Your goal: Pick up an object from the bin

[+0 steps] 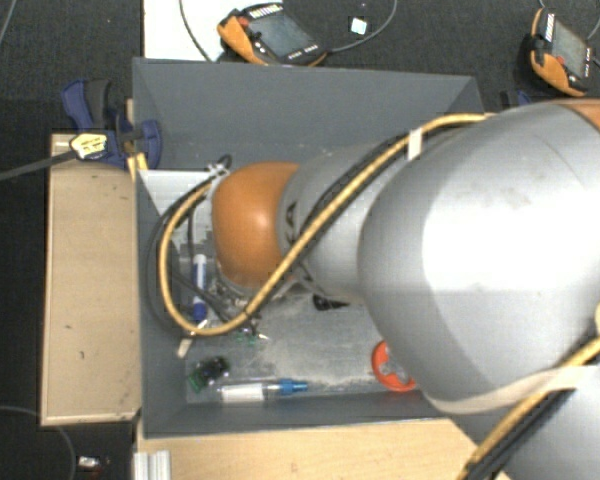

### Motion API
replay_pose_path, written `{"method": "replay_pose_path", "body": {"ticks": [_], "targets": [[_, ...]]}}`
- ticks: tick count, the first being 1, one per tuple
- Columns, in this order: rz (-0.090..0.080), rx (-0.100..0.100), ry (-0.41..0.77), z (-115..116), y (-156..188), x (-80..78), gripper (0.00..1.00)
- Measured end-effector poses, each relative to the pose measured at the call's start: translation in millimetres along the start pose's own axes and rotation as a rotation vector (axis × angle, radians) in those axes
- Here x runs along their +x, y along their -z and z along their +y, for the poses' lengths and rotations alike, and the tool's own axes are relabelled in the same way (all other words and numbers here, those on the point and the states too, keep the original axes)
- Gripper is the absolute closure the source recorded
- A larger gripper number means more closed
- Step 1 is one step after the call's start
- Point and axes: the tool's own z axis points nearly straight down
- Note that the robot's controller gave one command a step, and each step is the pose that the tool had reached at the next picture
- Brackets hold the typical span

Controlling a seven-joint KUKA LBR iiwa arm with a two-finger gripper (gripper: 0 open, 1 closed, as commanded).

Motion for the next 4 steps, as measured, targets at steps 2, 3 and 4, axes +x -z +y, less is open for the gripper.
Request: {"method": "replay_pose_path", "body": {"ticks": [2, 3, 4], "targets": [[-0.003, 0.003, 0.102, 9, 0, -13.4, 1.00], [-0.014, 0.000, 0.176, -23, 81, -43.0, 1.00], [0.012, 0.006, 0.224, 5, -3, -26.9, 1.00]]}}
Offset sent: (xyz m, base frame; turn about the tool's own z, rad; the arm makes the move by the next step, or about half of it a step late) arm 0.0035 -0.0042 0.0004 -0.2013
